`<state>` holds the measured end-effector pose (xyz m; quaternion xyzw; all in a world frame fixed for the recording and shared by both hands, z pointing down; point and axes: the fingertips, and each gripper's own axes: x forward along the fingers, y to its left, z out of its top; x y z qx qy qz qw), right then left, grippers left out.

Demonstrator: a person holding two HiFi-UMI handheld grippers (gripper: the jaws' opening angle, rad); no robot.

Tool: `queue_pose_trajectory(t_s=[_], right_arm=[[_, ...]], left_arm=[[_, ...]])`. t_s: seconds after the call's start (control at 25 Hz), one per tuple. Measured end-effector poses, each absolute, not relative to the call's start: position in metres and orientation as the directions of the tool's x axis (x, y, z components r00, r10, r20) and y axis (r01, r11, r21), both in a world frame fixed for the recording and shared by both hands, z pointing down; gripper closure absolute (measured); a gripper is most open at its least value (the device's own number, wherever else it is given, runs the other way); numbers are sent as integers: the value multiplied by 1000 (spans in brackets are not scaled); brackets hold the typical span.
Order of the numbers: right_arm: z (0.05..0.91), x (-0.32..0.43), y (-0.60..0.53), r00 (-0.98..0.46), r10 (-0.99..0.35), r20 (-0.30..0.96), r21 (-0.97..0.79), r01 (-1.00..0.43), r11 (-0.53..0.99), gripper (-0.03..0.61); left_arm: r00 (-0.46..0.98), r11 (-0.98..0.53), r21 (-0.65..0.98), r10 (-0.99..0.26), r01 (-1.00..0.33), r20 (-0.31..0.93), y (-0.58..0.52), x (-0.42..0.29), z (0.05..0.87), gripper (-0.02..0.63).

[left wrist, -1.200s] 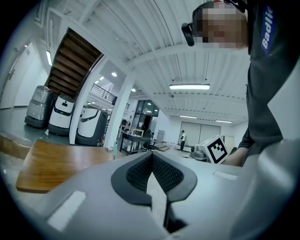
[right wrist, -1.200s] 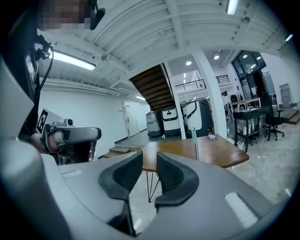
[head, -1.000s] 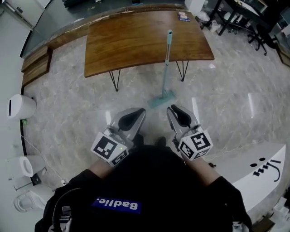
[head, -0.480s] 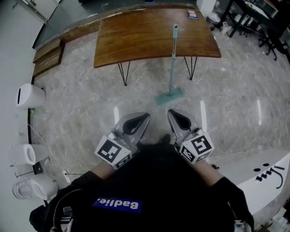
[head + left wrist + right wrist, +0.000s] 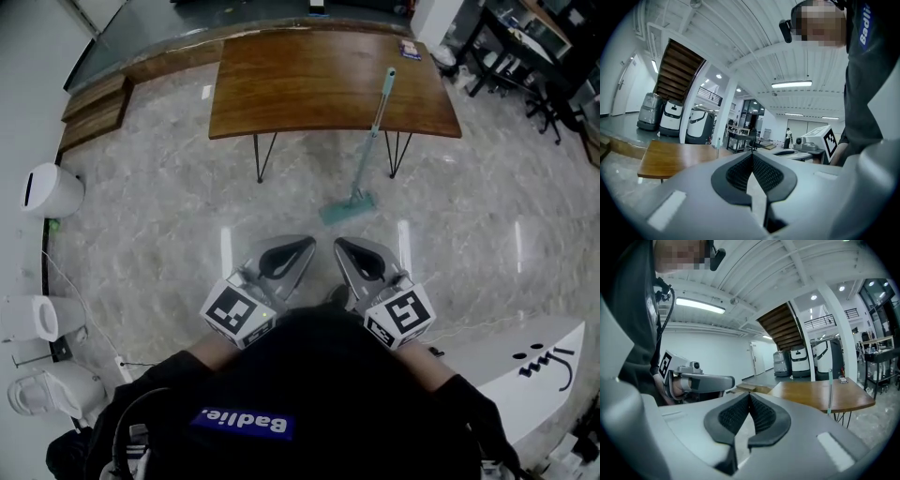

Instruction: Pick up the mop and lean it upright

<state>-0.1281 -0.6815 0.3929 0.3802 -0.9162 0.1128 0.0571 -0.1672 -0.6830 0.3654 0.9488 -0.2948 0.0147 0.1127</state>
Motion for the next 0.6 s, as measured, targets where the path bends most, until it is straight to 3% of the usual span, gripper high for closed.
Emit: queue_pose_trajectory(t_s=[0.6], right_arm=[[364,-179,-686,-710,-686,158,-83,-702,707,575]], left_arm=[[854,-839,162,-515,-520,74,-692,-210,362,594]])
